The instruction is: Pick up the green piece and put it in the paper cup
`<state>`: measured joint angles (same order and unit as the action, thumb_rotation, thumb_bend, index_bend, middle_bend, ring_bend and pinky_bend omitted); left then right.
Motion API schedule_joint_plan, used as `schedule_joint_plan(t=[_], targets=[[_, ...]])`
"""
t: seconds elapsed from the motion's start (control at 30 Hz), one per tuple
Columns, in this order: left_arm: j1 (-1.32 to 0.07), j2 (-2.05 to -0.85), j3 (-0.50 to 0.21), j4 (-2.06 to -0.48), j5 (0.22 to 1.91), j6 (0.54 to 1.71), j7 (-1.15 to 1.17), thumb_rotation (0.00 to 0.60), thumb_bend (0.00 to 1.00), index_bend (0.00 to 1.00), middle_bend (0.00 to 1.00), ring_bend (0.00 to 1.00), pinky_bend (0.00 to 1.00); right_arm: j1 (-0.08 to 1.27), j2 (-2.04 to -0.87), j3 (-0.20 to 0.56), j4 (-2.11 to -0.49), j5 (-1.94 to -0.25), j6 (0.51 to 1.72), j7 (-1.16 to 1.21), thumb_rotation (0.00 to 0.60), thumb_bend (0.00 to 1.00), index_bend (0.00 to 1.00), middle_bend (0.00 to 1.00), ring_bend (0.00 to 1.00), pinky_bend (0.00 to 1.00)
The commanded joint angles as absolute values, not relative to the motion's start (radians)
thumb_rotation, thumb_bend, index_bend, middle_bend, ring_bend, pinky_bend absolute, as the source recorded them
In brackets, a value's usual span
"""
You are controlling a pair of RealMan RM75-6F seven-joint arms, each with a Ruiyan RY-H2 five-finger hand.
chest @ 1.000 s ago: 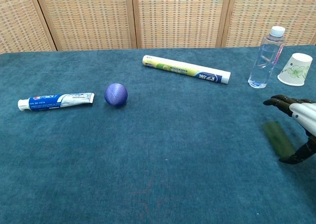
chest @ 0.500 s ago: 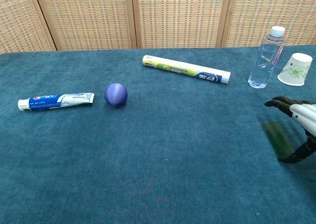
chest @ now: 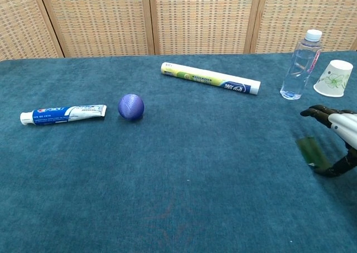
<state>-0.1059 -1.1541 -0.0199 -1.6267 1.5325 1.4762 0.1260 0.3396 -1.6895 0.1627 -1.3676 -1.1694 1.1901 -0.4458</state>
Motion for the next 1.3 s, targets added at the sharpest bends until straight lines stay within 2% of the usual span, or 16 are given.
schedule_joint_plan(t=[0.03,0.23,0.47,1.3], targets=[[-0.106,-1.154,-0.020,-1.627,1.533,1.476,0.125,0.600,0.07,0.00,0.00,0.00,0.00,0.339,-1.688,0.157,-1.369,-1.168,1.189,-0.444,0.600,0.23,0.21,0.00,0.00,0.00],[-0.106,-1.154,-0.019,-1.628,1.534,1.477,0.124,0.600,0.07,0.00,0.00,0.00,0.00,0.340,-1.685,0.147,-1.372,-1.162,1.185,-0.447,0.600,0.23,0.39,0.00,0.00,0.00],[-0.106,-1.152,-0.020,-1.629,1.534,1.479,0.120,0.600,0.07,0.00,0.00,0.00,0.00,0.344,-1.685,0.145,-1.377,-1.155,1.186,-0.460,0.600,0.23,0.47,0.00,0.00,0.00],[-0.106,-1.155,-0.017,-1.626,1.541,1.481,0.124,0.600,0.08,0.00,0.00,0.00,0.00,0.366,-1.685,0.154,-1.343,-1.111,1.167,-0.480,0.600,0.26,0.51,0.00,0.00,0.00]])
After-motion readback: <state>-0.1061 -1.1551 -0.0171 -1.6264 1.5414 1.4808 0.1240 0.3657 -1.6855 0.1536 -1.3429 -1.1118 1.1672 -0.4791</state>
